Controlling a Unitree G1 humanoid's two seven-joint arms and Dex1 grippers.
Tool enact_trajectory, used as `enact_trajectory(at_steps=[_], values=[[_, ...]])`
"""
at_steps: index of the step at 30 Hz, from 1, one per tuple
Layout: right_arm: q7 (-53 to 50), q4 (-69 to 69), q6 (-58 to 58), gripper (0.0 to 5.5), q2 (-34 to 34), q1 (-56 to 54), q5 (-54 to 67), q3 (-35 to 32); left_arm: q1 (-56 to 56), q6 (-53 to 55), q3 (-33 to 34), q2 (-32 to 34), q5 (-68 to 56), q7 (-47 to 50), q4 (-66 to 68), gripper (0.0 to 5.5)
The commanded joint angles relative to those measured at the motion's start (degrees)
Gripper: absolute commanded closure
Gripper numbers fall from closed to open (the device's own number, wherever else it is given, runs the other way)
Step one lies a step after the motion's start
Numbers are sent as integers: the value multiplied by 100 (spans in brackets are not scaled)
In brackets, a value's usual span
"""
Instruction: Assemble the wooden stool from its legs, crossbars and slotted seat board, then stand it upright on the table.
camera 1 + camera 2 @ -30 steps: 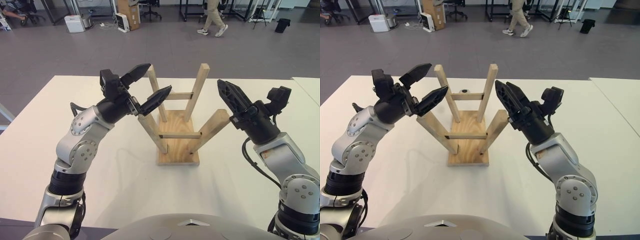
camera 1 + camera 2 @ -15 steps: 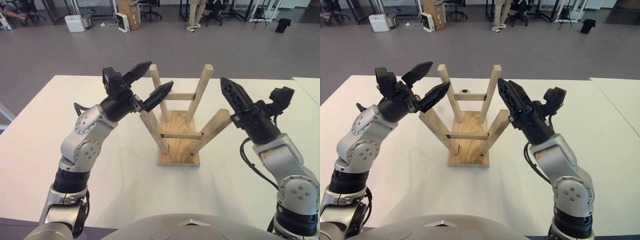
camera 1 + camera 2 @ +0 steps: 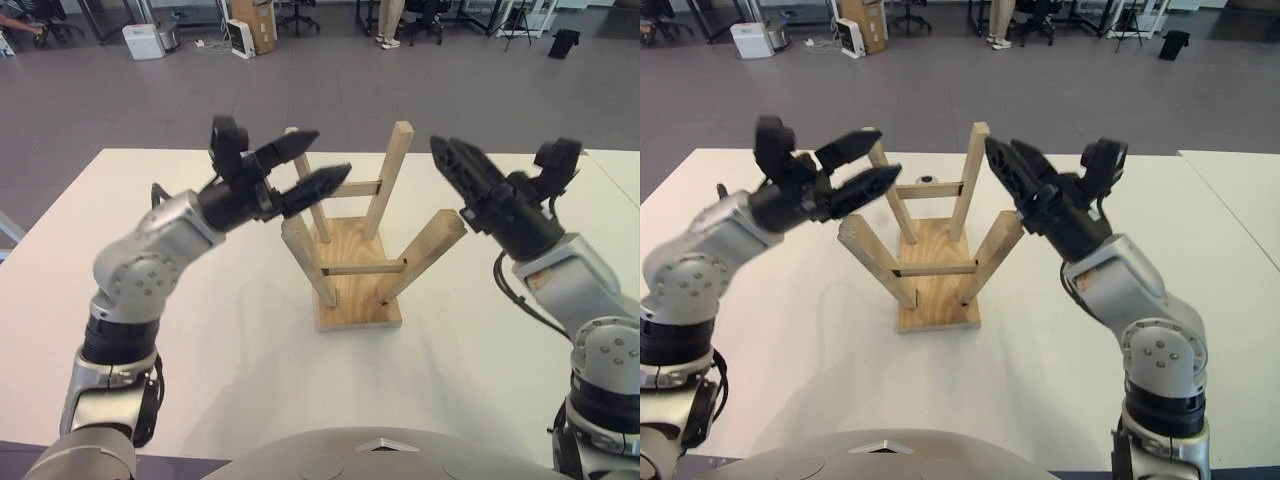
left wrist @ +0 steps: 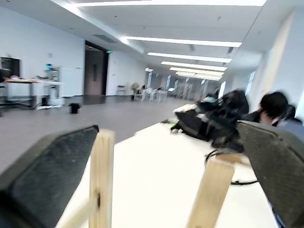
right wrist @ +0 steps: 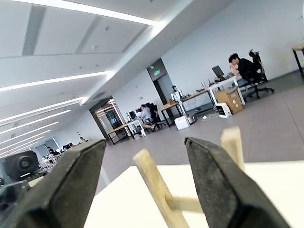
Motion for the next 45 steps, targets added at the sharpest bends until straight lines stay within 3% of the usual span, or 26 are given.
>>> enact_trajectory(at_steps=[1,4,6,9,12,21,24,29,31,36,39,45], values=[[-329,-12,-46,239,-230,-595,575,-215,-782,128,503,-307,-774,764,189,15],[-423,-37,-65,239,-204,-612,851,-158,-597,269,451,-320,-600,865,128,15],[-322,114,144,239,1,63,712,269,314,396,-231,15,259,314,-194,15],[139,560,640,239,-145,1367,-608,1403,2212,303,-1620,679,1707,-834,-75,15],[347,649,613,239,-129,1506,-1028,1514,2676,-57,-1862,543,2129,-1027,12,15],[527,687,450,239,-192,1125,-1351,1035,1991,-171,-1382,61,2417,-1372,-26,15],[530,638,398,239,-409,853,-1247,593,1314,-286,-567,-357,1434,-1486,-266,15],[522,658,512,239,-779,204,-1093,8,482,917,428,247,-1457,-1412,-367,15],[513,611,567,239,-833,21,-1078,-52,199,975,655,296,-1860,-1233,-159,15],[680,171,787,239,-1025,-338,-378,-159,326,702,802,105,-1364,-1022,34,15],[1606,-468,1173,239,-1720,416,-69,-410,758,603,834,2,-932,-991,225,15],[1928,-559,1227,239,-2041,1071,-758,-398,1173,388,844,-258,-311,-1026,326,15]])
